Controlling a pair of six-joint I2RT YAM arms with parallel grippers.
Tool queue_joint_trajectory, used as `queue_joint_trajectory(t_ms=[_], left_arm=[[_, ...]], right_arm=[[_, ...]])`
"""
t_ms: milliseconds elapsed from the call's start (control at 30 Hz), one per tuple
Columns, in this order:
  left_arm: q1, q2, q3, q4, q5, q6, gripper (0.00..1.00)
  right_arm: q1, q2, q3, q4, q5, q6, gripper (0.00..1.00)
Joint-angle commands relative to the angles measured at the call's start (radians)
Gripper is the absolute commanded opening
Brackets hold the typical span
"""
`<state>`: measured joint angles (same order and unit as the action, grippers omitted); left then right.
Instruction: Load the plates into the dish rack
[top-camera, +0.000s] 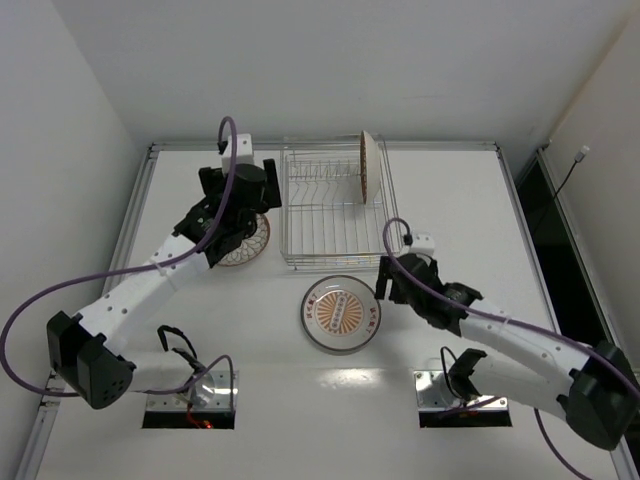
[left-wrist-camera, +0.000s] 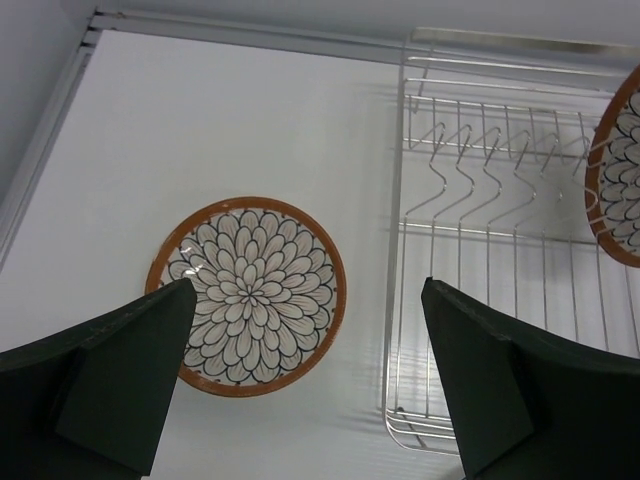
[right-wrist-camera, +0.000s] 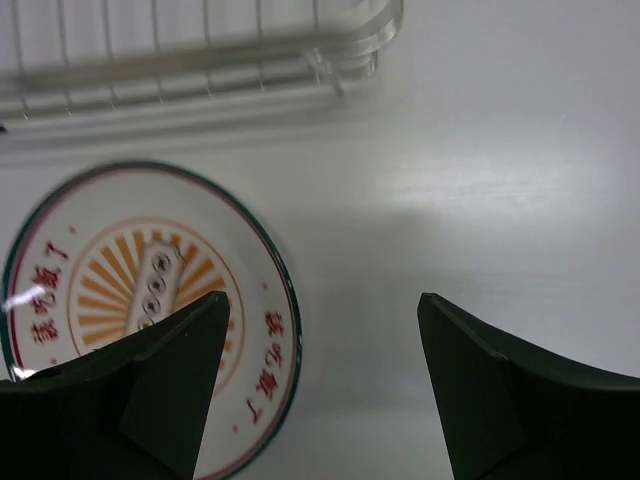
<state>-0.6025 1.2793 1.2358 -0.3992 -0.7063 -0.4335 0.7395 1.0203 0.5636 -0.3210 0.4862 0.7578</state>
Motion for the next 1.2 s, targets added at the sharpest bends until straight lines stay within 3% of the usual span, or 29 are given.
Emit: queue_joint_trajectory(t_ms=[0,100,267,433,600,700,733,800,833,933,1167], left_arm=[[-0.006,-0.07,-0.036,0.06,-0.103,-0.031,0.96],[-0.006,-0.097,-0.058,0.08,-0.127,-0.04,0.98],[-0.006,-0.12,-0.067,0.091,-0.136,-0.04,0.98],[-0.006,-0.12,-0.067,0.091,-0.136,-0.04,0.98],[-0.006,-0.129,-0.067,0.091,-0.136,-0.04,0.98],[-0.006,-0.129,-0.067,0.1,-0.136,-0.04,0.98],[-0.006,-0.129,-0.067,0.1,-0.136,-0.04,0.98],[-0.006,-0.129,-0.067,0.1,-0.136,-0.04,0.98],[-0.006,-0.129,-0.067,0.1,-0.136,-0.04,0.98],[-0.006,-0.129,-0.067,0.1,-0.136,-0.04,0.98],[-0.006,-0.138,-0.076,0.1,-0.145,-0.04,0.98]], right_arm=[[0.003,-0.126,-0.163,0.117,-0.159,0.28,0.74],[0.003,-0.193,-0.267,0.16,-0.201,0.377,0.72],[0.003,-0.172,-0.344,0.296,-0.311,0.414,0.72],[0.003,-0.016,-0.367,0.394,-0.359,0.532,0.72],[-0.006,0.113,-0.427,0.643,-0.44,0.58,0.68],[-0.006,0.21,-0.427,0.726,-0.485,0.603,0.6],[-0.006,0.231,-0.427,0.759,-0.494,0.603,0.48],[-0.006,0.26,-0.427,0.774,-0.508,0.612,0.33],[-0.006,0.27,-0.427,0.774,-0.508,0.612,0.2],[-0.006,0.261,-0.4,0.717,-0.508,0.603,0.0],[0.012,0.063,-0.353,0.432,-0.413,0.534,0.0]])
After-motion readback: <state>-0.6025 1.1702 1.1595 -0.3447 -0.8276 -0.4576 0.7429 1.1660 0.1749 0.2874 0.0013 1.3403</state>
